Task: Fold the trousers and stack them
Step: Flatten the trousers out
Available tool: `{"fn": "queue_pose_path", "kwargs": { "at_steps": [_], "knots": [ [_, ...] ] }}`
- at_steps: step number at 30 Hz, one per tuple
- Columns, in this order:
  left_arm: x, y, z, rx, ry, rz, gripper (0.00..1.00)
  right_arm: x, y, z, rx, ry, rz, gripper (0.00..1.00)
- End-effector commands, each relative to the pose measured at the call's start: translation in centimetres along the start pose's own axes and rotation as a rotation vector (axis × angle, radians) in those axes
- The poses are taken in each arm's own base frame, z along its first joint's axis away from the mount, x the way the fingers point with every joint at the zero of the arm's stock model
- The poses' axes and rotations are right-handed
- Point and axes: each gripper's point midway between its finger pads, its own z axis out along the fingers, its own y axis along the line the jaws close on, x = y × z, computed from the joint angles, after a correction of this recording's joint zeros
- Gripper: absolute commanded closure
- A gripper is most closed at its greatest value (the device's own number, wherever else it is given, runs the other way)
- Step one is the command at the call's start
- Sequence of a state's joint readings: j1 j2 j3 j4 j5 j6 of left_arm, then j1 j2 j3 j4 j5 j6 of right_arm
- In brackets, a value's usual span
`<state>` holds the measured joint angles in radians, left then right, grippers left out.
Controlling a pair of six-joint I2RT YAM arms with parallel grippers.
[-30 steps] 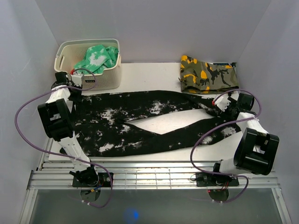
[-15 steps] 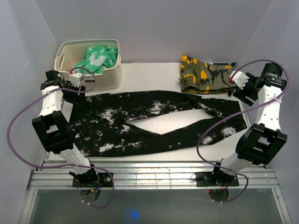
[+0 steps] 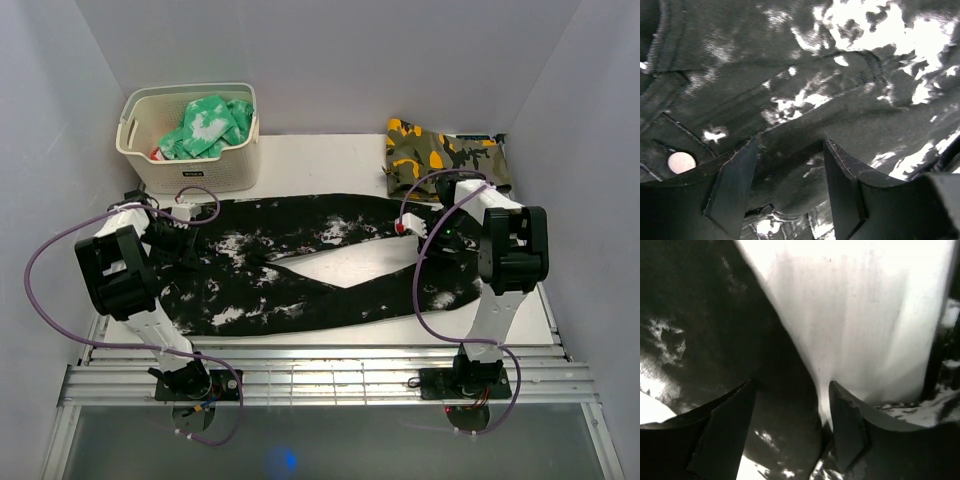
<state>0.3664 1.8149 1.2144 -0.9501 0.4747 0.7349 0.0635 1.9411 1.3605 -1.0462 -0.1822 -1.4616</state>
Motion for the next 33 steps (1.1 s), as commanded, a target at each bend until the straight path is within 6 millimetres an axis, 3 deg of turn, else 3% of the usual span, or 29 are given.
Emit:
{"fn": "queue_pose_path", "kwargs": {
  "at_steps": [1,3,6,7,8,9,10,14,16,17,19,20,21,22,23,24,25,26,27,30,31,32,33],
  "knots": [
    [0.6,2.3,0.8,-0.066,0.012,-0.010,0.34,2.0,-0.9,0.3,0.003,0.089,0.008,0.33],
    [0.9,3.2,1.1,-0.092,0.031,-0.020,0.36,2.9,-0.9,0.0,0.005,0.103,0.017,0.33],
    [1.7,4.3,1.5,-0.118,0.052,-0.043,0.41,6.2,-0.2,-1.2,0.010,0.153,0.058,0.44],
    [1.9,5.4,1.8,-0.130,0.054,-0.071,0.52,7.9,1.2,-3.5,0.011,0.156,0.079,0.65],
    [1.9,5.4,1.8,-0.130,0.054,-0.076,0.52,7.9,1.4,-3.5,0.001,0.156,0.081,0.71],
    [1.8,5.7,1.8,-0.133,0.049,-0.083,0.58,8.2,1.2,-4.8,0.037,0.154,0.085,0.78],
    [1.8,5.7,1.9,-0.132,0.050,-0.093,0.62,8.2,1.1,-5.7,0.063,0.154,0.089,0.92],
    [0.8,5.9,1.6,-0.138,0.012,-0.112,0.80,7.2,0.2,-10.9,0.202,0.096,0.098,0.92],
    [0.1,6.0,1.1,-0.154,-0.018,-0.118,0.90,6.3,1.0,-14.6,0.322,0.050,0.091,0.92],
    [0.0,6.0,0.9,-0.158,-0.023,-0.117,0.93,6.6,1.2,-14.1,0.314,0.040,0.095,0.92],
    [-0.3,6.0,0.3,-0.173,-0.043,-0.112,0.98,7.2,2.5,-16.5,0.436,0.051,0.062,0.92],
    [-0.4,6.2,0.1,-0.185,-0.051,-0.110,1.00,7.9,4.5,-13.9,0.395,0.052,0.058,0.92],
    [-0.2,6.5,-0.2,-0.196,-0.058,-0.118,1.00,8.7,6.3,-15.1,0.474,0.079,0.050,0.92],
    [-0.2,6.7,-0.5,-0.207,-0.067,-0.122,1.00,9.3,7.5,-14.4,0.494,0.100,0.031,0.92],
    [-0.2,6.9,-0.7,-0.220,-0.079,-0.122,1.00,10.2,9.0,-10.8,0.461,0.122,-0.028,0.92],
    [0.0,7.3,-1.0,-0.230,-0.085,-0.134,1.00,11.2,10.5,-11.2,0.536,0.180,-0.037,0.92],
    [0.2,7.5,-1.1,-0.235,-0.087,-0.143,1.00,11.7,11.5,-10.1,0.543,0.211,-0.061,0.92],
    [0.4,7.9,-1.2,-0.247,-0.083,-0.146,1.00,12.2,12.9,-6.9,0.496,0.226,-0.101,0.92],
    [0.5,8.1,-1.4,-0.252,-0.084,-0.154,1.00,12.6,13.8,-6.7,0.518,0.263,-0.105,0.92],
    [0.3,8.5,-2.0,-0.263,-0.091,-0.148,1.00,13.7,15.4,-5.0,0.481,0.302,-0.075,0.49],
    [0.0,8.4,-2.3,-0.260,-0.098,-0.141,1.00,13.9,15.4,-5.2,0.479,0.300,-0.058,0.29],
    [-0.1,8.1,-2.6,-0.252,-0.101,-0.137,0.98,14.1,15.3,-4.9,0.456,0.278,-0.033,0.19],
    [-1.0,7.9,-3.3,-0.245,-0.128,-0.119,0.80,14.4,15.0,-5.5,0.466,0.259,0.025,0.15]
  ]
}}
